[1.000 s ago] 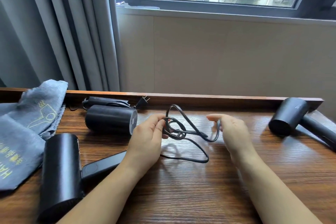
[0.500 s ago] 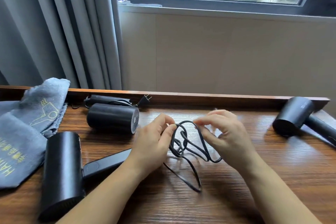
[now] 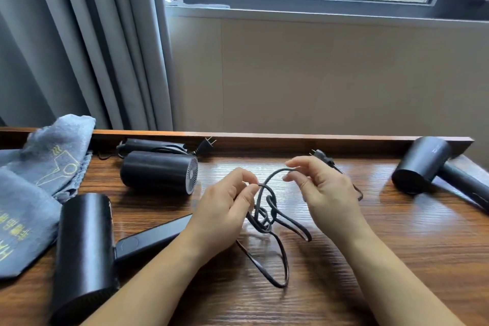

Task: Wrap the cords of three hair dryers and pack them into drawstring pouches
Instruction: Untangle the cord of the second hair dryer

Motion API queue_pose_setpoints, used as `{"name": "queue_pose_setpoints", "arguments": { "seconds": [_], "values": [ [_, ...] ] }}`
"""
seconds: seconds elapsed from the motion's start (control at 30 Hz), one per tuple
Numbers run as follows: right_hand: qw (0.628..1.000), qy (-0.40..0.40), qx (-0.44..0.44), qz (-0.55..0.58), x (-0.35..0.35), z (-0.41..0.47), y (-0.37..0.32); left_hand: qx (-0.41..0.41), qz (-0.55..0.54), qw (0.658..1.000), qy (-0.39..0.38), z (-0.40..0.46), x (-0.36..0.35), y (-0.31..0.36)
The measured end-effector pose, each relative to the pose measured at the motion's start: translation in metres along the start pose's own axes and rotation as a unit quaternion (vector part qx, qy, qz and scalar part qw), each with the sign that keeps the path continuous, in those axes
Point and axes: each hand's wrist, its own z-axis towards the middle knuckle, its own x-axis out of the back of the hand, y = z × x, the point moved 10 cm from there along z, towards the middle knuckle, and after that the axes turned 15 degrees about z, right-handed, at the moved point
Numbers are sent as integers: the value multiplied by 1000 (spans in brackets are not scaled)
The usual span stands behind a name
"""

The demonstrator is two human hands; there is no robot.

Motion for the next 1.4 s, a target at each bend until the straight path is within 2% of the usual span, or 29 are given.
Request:
{"name": "queue_pose_setpoints", "arguments": {
  "seconds": [0.07,0.27,0.43,0.6,0.77,0.97,1.07,1.13,1.2,1.27,1.4],
  "values": [
    [1000,-1,-10,15,-3,0,2,-31,-8,999,-24,-2,-4,8],
    [990,-107,-36,83,-25,-2,4,-53,-8,996,-69,-6,-20,10],
    [977,-181,-75,86,-40,-8,14,-59,-25,995,-72,-6,-21,11],
    [979,-168,-85,75,-35,-5,17,-19,-85,992,-95,-4,-21,6],
    [981,-113,-128,90,-15,0,26,-4,-84,995,-58,-1,-10,4],
    [957,-229,-125,125,-49,-15,16,-42,5,997,-71,-5,-20,7],
    [940,-286,-116,143,-60,-22,10,-32,3,998,-57,-4,-20,3],
    [939,-294,-103,143,-61,-23,8,-35,2,998,-54,-4,-20,4],
    [954,-260,-73,128,-58,-18,7,-25,0,999,-41,-3,-18,2],
    [977,-193,-9,90,-46,-10,3,22,-26,999,-11,1,-12,-9],
    [993,-8,110,44,-5,-4,-24,145,-132,978,72,3,5,-38]
  ]
}}
